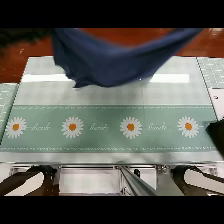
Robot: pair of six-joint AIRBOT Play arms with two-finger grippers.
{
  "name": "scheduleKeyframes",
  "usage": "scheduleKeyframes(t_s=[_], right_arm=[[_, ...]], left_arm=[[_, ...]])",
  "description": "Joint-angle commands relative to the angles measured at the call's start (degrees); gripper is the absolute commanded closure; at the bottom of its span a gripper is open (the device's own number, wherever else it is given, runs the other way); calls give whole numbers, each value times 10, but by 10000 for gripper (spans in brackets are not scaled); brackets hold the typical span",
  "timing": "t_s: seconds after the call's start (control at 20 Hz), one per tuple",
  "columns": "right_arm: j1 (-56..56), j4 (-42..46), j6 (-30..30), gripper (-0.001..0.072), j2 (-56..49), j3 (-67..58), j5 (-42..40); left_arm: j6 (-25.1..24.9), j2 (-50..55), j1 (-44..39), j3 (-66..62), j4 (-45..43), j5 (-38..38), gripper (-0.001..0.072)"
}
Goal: Fold the shirts.
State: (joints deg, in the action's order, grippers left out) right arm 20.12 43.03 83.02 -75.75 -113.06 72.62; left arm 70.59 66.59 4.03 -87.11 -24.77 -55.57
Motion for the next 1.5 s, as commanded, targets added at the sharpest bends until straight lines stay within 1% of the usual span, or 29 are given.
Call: scheduleKeyframes(t_s=[0.0,0.1,0.15,0.25,0.35,0.4,0.5,0.55,0.6,0.7,0.75,0.8,0.85,1.0,1.1,1.15,1.3,1.45], right_arm=[[0,23,35,691,74,-111,-11],[0,31,21,691,133,-111,3],[0,51,18,691,162,-111,3],[0,109,18,691,221,-111,8],[0,155,18,691,274,-111,23],[0,175,18,691,296,-111,43],[-1,191,22,691,330,-104,99],[-1,190,25,691,353,-74,103],[-1,189,26,691,378,-32,103],[-1,192,25,691,414,56,116],[-1,193,25,691,423,101,128],[-1,191,25,691,427,141,134],[-1,184,23,691,426,180,135],[-1,119,-4,691,414,314,97],[-1,93,-32,691,380,382,73],[-1,93,-46,691,352,405,54],[-12,94,-74,691,236,422,-16],[-73,93,-101,691,96,421,-125]], left_arm=[[52,-68,51,-159,-80,-56,683],[52,-110,71,-228,-130,-71,684],[52,-134,82,-262,-171,-78,683],[77,-181,102,-312,-264,-88,684],[83,-237,112,-318,-333,-91,684],[88,-261,114,-318,-361,-107,684],[88,-294,114,-318,-408,-168,684],[89,-301,114,-316,-432,-204,684],[106,-310,112,-302,-455,-221,684],[115,-320,112,-253,-475,-221,684],[133,-319,111,-222,-472,-221,684],[137,-319,105,-176,-462,-220,684],[137,-319,97,-122,-453,-214,683],[135,-305,88,41,-427,-185,684],[122,-269,88,125,-397,-150,684],[118,-242,88,153,-384,-126,684],[113,-135,63,174,-373,-51,684],[118,-13,21,173,-360,54,684]])
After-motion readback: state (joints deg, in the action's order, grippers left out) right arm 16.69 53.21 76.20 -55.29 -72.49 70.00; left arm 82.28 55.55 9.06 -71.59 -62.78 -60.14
